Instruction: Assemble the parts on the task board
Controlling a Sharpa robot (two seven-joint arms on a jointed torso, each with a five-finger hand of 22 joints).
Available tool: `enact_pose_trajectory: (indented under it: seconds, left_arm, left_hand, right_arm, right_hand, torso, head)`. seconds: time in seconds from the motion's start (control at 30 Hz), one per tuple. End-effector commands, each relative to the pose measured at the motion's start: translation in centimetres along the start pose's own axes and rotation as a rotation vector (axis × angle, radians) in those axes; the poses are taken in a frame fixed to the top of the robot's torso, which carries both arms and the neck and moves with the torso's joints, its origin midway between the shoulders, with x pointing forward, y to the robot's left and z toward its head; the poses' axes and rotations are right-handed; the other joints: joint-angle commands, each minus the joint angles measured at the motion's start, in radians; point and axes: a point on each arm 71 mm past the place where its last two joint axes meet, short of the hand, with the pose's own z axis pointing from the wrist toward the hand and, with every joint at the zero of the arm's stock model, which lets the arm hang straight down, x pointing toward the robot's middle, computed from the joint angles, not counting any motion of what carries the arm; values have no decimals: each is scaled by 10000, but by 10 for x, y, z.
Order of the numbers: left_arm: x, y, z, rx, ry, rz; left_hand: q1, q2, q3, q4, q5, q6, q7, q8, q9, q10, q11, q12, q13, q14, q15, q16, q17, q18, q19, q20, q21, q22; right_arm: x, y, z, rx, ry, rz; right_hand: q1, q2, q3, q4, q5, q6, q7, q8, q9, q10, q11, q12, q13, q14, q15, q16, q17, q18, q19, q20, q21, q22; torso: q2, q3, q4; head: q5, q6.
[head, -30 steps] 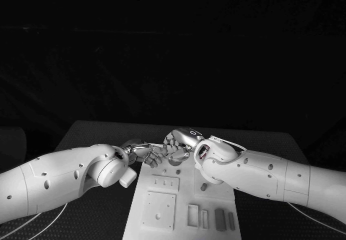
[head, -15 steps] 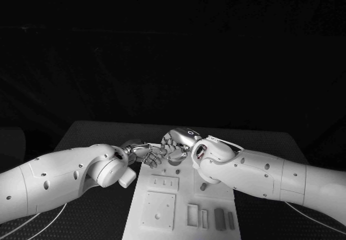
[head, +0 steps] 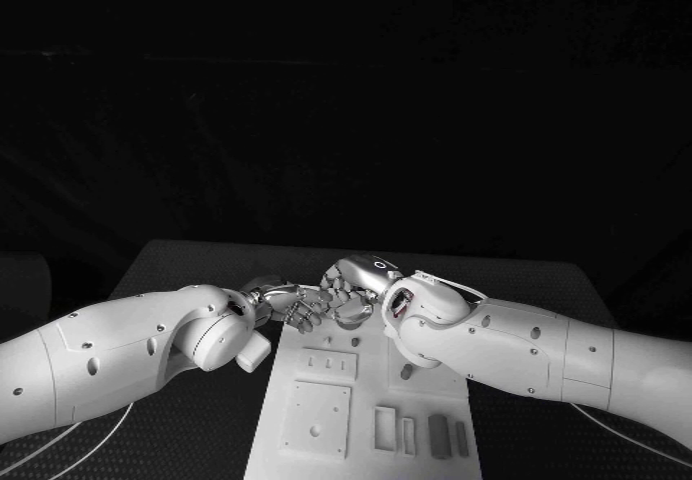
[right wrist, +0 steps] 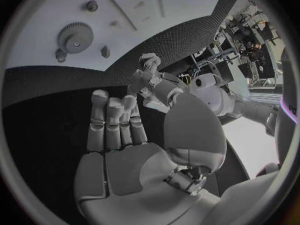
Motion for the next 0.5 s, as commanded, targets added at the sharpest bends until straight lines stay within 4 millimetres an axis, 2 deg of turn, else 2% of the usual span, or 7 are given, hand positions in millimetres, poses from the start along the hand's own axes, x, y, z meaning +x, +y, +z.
enact_pose_trajectory:
  seconds: [0.03,0.5]
  left_arm:
    - [2,-2,0,-9,202,-41]
    - [5,-2,1,-117,322,267]
  left_hand:
    - [-58,12,-3,70,69,18,34,-13,-7,46,4,-26,12,-82,-11,64,-16,94,-73,-29,51,145]
    - [193,3,89,-104,212,207,-44,41,35,184,-72,44,124,-11,-50,161,15,87,-55,-56,79,160]
  right_arm:
    - [1,3,0,-175,33,-27]
    - [1,4,0,-197,64,-23]
  right_hand:
    - [-3,-24,0,69,71,110,40,22,246,49,12,35,12,14,-70,25,12,152,54,-18,56,167]
    - [0,-24,-2,65,82,113,39,20,249,52,11,36,13,17,-71,26,12,152,56,-22,60,167]
  torso:
    - [2,-1,2]
    - [0,-10,2]
  head:
    - [0,-10]
    - [-20,-30]
